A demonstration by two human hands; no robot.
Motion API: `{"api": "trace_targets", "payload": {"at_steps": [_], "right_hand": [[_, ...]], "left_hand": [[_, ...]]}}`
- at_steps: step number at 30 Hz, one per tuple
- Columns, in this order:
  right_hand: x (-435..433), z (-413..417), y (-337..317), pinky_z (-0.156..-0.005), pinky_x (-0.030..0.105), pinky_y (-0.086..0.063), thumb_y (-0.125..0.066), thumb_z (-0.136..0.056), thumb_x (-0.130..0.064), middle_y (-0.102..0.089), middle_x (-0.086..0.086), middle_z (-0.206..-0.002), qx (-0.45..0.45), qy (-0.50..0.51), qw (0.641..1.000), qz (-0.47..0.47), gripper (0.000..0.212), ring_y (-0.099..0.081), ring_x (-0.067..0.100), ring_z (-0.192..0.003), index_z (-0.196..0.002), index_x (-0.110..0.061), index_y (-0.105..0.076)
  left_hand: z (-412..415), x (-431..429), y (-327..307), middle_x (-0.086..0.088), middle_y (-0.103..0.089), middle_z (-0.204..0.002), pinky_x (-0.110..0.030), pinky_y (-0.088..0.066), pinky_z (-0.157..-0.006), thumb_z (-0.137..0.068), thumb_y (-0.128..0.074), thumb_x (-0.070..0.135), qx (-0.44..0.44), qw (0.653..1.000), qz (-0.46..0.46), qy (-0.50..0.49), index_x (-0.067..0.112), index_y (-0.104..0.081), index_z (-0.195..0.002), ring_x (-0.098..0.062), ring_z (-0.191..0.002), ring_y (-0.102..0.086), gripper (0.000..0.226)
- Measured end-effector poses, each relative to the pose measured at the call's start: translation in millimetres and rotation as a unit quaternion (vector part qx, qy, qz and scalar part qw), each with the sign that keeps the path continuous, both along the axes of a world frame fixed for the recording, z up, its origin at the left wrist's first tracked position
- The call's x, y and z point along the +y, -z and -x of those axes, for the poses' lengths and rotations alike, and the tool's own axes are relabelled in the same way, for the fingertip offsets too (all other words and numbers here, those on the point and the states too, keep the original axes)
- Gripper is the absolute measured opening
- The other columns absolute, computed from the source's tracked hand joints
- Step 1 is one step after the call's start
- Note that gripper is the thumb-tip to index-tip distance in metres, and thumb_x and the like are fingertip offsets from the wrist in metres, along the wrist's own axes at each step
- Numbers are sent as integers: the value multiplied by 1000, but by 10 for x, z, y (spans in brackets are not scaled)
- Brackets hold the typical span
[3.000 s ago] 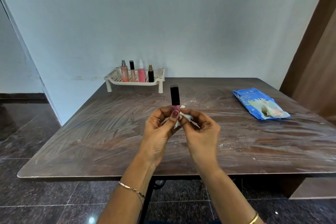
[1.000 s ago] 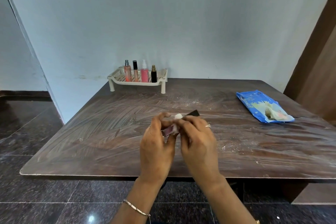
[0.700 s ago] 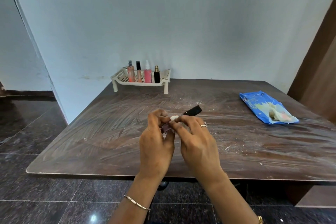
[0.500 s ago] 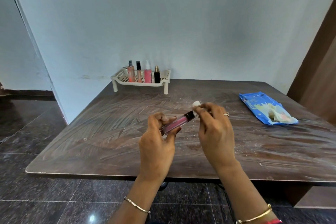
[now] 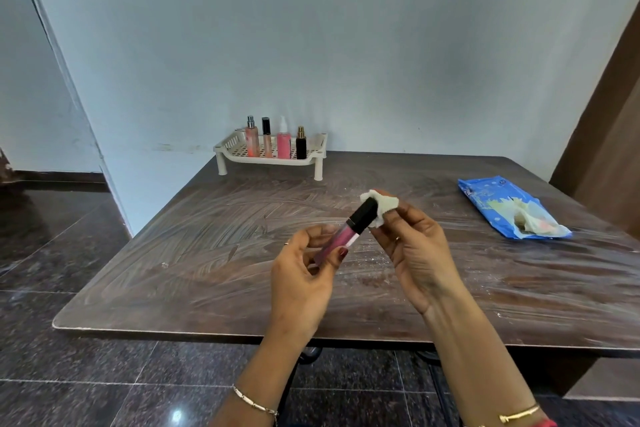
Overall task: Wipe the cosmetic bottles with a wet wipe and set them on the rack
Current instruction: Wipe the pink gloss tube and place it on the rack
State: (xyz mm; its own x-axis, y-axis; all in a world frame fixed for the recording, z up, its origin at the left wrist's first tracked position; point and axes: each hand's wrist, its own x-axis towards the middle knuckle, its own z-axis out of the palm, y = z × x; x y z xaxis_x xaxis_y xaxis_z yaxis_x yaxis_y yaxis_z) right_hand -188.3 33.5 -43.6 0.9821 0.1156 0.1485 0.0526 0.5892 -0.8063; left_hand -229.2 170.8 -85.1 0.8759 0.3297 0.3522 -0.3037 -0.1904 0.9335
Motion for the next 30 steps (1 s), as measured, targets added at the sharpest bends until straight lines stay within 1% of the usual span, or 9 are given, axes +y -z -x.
{"api": "trace_targets", "payload": {"at_steps": [4, 8, 10, 13, 15, 19, 22, 27, 30], "right_hand": [[112, 43, 107, -73, 24, -55, -71, -74, -3, -73, 5, -84, -50, 65, 991, 101, 15, -67, 14, -82, -89, -7, -71], [254, 145, 285, -74, 21, -53, -70, -79, 1, -72, 3, -80, -94, 91, 966, 224, 10, -66, 10, -76, -85, -7, -70], [281, 156, 368, -74, 18, -51, -71, -79, -1, -72, -3, -82, -125, 138, 930, 318, 13, -66, 3, -79, -86, -12, -71], [308, 144, 422, -77, 20, -51, -71, -80, -7, -66, -14, -88, -201, 214, 833, 470, 19, -62, 2, -86, -90, -23, -72], [313, 120, 356, -79, 26, -52, -69, -81, -6, -62, -17, -90, -233, 235, 807, 489, 23, -59, 2, -89, -93, -25, -71], [228, -55, 54, -81, 26, -53, -66, -84, -6, -59, -14, -92, -223, 270, 809, 473, 23, -58, 3, -89, -97, -24, -68], [203, -121, -78, -76, 22, -50, -63, -85, -3, -59, -14, -88, -260, 280, 769, 512, 25, -58, 4, -85, -99, -23, -71], [255, 98, 113, -72, 23, -50, -64, -85, -8, -61, -9, -94, -338, 234, 701, 583, 20, -59, 7, -83, -102, -18, -70], [253, 206, 243, -65, 26, -51, -66, -83, -8, -62, -8, -94, -357, 234, 676, 600, 19, -61, 10, -80, -98, -19, -70]], "left_hand": [[-13, -83, -28, 5, -71, -97, -33, -56, -84, -80, -70, 11, 46, 994, 81, 48, 30, -64, -103, -16, -86, -70, 31], [-66, -36, -100, 1, -73, -92, -26, -57, -75, -82, -66, 4, 47, 974, 208, 82, 15, -67, -106, -12, -84, -70, 26], [-69, -10, -77, -2, -72, -84, -25, -57, -70, -87, -59, 2, 77, 950, 274, 125, 11, -68, -101, -12, -77, -67, 19], [-63, -1, -4, -7, -69, -83, -23, -56, -63, -85, -56, 4, 106, 913, 351, 177, 10, -68, -97, -15, -78, -62, 18], [-70, -8, 16, -11, -69, -89, -26, -57, -65, -79, -59, 10, 109, 893, 382, 211, 9, -68, -99, -19, -81, -63, 22], [-31, -41, -9, -14, -70, -88, -36, -60, -74, -82, -57, 11, 124, 861, 398, 292, 4, -67, -101, -20, -74, -70, 22], [-21, -61, -39, -17, -70, -95, -41, -58, -83, -83, -55, 10, 123, 844, 425, 304, 1, -64, -109, -25, -79, -71, 29], [-95, -54, -36, -12, -73, -87, -31, -60, -70, -93, -44, 1, 129, 846, 441, 272, 3, -64, -102, -19, -75, -71, 21], [-92, -64, -16, -12, -71, -81, -27, -58, -67, -82, -52, 5, 129, 844, 452, 257, 2, -64, -96, -17, -70, -71, 19]]}}
